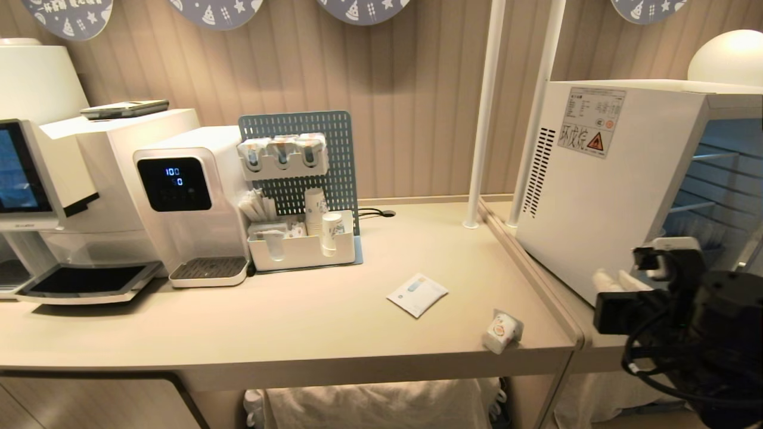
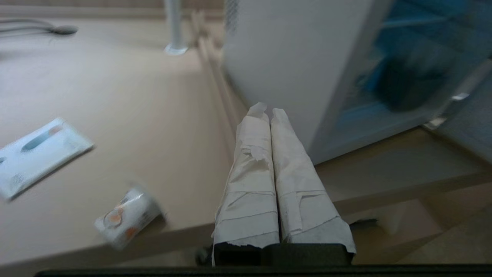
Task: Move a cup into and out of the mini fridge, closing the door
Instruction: Close the freezer door
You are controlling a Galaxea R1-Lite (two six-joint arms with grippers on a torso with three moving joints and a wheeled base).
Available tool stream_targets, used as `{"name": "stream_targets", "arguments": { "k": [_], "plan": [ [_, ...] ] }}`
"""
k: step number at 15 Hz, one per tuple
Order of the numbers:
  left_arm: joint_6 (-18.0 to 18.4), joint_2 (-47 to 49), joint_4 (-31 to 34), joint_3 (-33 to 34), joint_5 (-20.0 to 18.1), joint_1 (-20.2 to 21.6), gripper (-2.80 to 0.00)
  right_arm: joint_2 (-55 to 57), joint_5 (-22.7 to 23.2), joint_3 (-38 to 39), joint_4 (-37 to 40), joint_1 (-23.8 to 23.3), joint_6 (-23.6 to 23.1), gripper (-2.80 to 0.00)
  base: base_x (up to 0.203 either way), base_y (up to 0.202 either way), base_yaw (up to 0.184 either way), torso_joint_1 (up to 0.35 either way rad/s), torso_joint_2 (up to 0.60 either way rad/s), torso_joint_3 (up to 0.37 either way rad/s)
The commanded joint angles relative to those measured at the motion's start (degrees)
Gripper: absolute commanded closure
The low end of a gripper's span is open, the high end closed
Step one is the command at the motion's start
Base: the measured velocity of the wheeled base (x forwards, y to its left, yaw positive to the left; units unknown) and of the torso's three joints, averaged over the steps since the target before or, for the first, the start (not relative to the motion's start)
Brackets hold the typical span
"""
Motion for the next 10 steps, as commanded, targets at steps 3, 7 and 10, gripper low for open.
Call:
{"name": "stream_targets", "arguments": {
  "k": [3,7,10],
  "plan": [
    [-0.01,0.09,0.00,0.00,0.00,-0.04,0.00,-28.97,-15.63,2.13,5.99,-0.30,-6.68,0.00,0.000,0.000,0.000,0.000,0.00,0.000],
    [-0.01,0.09,-0.09,0.00,0.00,-0.04,0.00,-54.55,-21.75,1.61,25.07,-8.16,-9.87,0.00,0.000,0.000,0.000,0.000,0.00,0.000],
    [-0.01,0.09,-0.08,0.00,0.00,-0.03,0.00,-73.63,-23.13,1.62,40.80,-13.52,-9.38,0.00,0.000,0.000,0.000,0.000,0.00,0.000]
  ]
}}
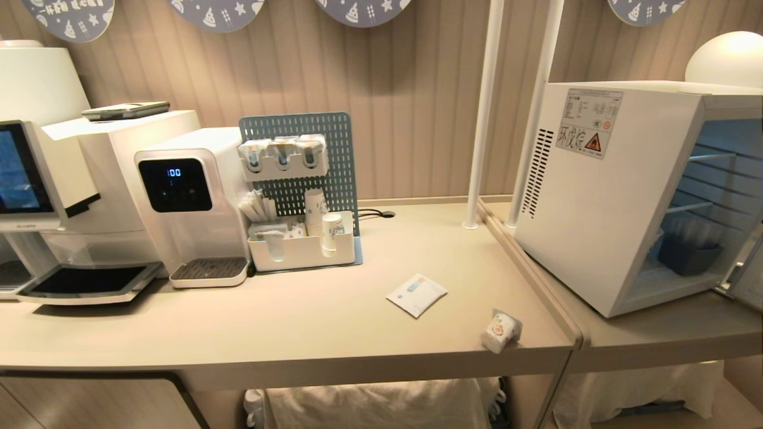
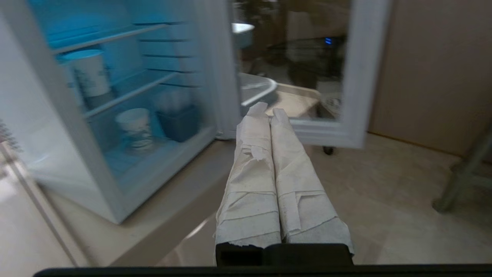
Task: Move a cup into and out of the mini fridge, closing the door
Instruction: Close the freezer door
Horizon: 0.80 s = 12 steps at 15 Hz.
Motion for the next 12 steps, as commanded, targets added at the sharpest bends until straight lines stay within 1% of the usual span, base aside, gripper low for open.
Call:
{"name": "stream_targets", "arguments": {
  "k": [1,2,3,5,6,7,9,11,12],
  "plan": [
    [-0.01,0.09,-0.09,0.00,0.00,0.04,0.00,-14.38,-0.81,1.32,5.92,-2.70,0.86,0.00,0.000,0.000,0.000,0.000,0.00,0.000],
    [-0.01,0.09,-0.03,0.00,0.00,0.08,0.00,-15.80,-1.47,2.88,7.97,-4.47,1.51,0.00,0.000,0.000,0.000,0.000,0.00,0.000],
    [-0.01,0.09,0.00,0.00,0.00,0.10,0.00,-16.61,-1.78,2.89,9.92,-7.11,1.18,0.00,0.000,0.000,0.000,0.000,0.00,0.000],
    [-0.01,0.09,0.00,0.00,0.00,0.09,0.00,-20.20,-1.59,-2.69,16.62,-9.55,-0.17,0.00,0.000,0.000,0.000,0.000,0.00,0.000],
    [-0.01,0.09,-0.05,0.00,0.00,0.07,0.00,-22.50,-0.75,-3.78,19.19,-10.05,-0.31,0.00,0.000,0.000,0.000,0.000,0.00,0.000],
    [-0.01,0.09,0.00,0.00,0.00,0.09,0.00,-24.76,2.25,-2.41,20.50,-10.22,-0.36,0.00,0.000,0.000,0.000,0.000,0.00,0.000],
    [-0.01,0.09,0.00,0.00,-0.09,0.01,0.00,-31.20,12.67,1.98,21.52,-10.32,0.58,0.00,0.000,0.000,0.000,0.000,0.00,0.000],
    [-0.01,0.09,0.00,0.00,0.00,0.02,0.00,-32.11,30.82,7.56,22.81,-10.40,4.55,0.00,0.000,0.000,0.000,0.000,0.00,0.000],
    [-0.01,0.09,-0.04,0.00,0.00,0.05,0.00,-31.92,37.86,9.12,24.57,-10.43,7.22,0.00,0.000,0.000,0.000,0.000,0.00,0.000]
  ]
}}
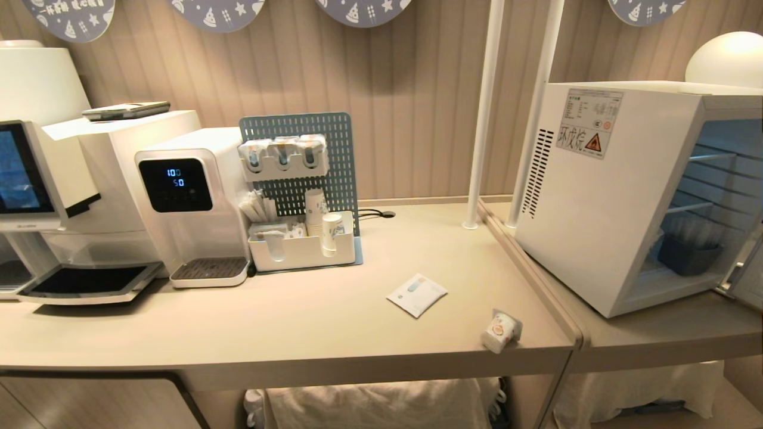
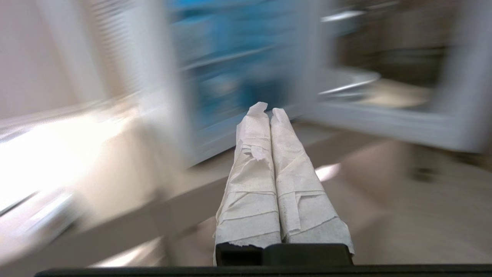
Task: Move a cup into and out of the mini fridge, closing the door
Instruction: Close the freezer door
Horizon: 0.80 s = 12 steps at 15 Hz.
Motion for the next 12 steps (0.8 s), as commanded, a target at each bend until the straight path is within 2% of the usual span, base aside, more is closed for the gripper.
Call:
{"name": "stream_targets", "arguments": {
  "k": [1,3,5,6,9,12],
  "plan": [
    [-0.04,0.09,0.00,0.00,-0.04,0.05,0.00,-1.48,12.99,1.92,4.17,-0.05,3.20,0.00,0.000,0.000,0.000,0.000,0.00,0.000],
    [-0.04,0.09,0.00,0.00,0.00,0.01,0.00,-1.41,20.41,-0.09,13.49,-0.04,4.15,0.00,0.000,0.000,0.000,0.000,0.00,0.000],
    [-0.04,0.09,0.00,0.00,-0.07,0.09,0.00,-1.32,28.20,-0.13,17.55,-0.02,3.96,0.00,0.000,0.000,0.000,0.000,0.00,0.000],
    [-0.04,0.09,0.00,0.00,0.00,0.01,0.00,-1.30,28.80,-0.30,19.63,-0.07,3.38,0.00,0.000,0.000,0.000,0.000,0.00,0.000],
    [-0.04,0.09,0.00,0.00,0.00,0.01,0.00,-1.31,28.05,0.39,16.99,-0.08,5.12,0.00,0.000,0.000,0.000,0.000,0.00,0.000],
    [0.05,0.09,0.00,0.00,-0.08,0.02,0.00,-1.22,28.13,0.39,16.99,0.01,4.95,0.00,0.000,0.000,0.000,0.000,0.00,0.000]
  ]
}}
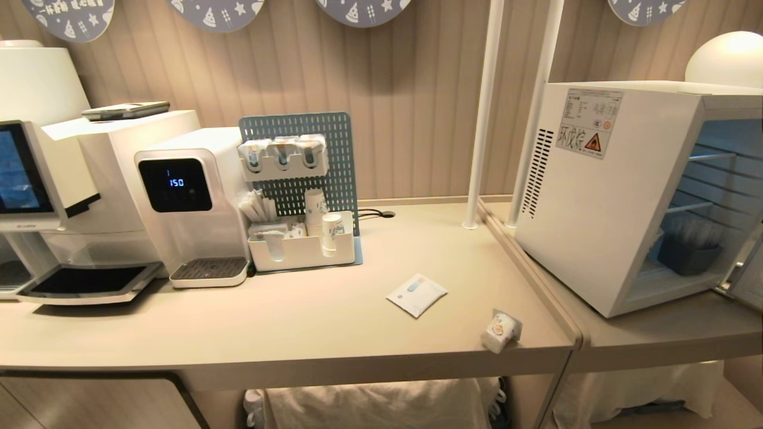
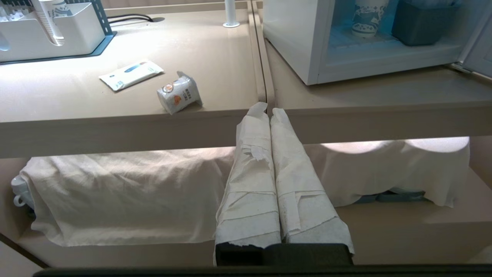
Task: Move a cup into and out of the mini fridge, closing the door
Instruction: Close the freezer door
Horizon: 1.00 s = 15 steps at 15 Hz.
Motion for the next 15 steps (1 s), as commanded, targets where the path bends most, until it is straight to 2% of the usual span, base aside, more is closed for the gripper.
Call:
{"name": "stream_targets", "arguments": {
  "k": [1,8,12,15],
  "plan": [
    [0.00,0.09,0.00,0.00,0.00,0.05,0.00,0.19,0.04,0.02,-0.01,0.01,-0.03,0.00,0.000,0.000,0.000,0.000,0.00,0.000],
    [0.44,0.00,0.09,0.00,-0.08,-0.04,0.00,0.19,0.04,0.00,-0.01,0.01,-0.03,0.00,-0.163,0.000,0.003,0.001,0.00,0.002],
    [0.44,0.00,0.18,-0.09,-0.08,-0.04,0.00,0.19,-0.04,-0.07,0.08,0.01,-0.03,0.00,0.000,0.000,0.000,0.000,0.00,0.000],
    [0.44,0.00,0.18,-0.09,-0.08,-0.04,0.00,0.19,-0.04,-0.07,0.17,-0.01,-0.09,0.00,-0.001,-0.148,-0.001,0.005,0.00,0.005]
  ]
}}
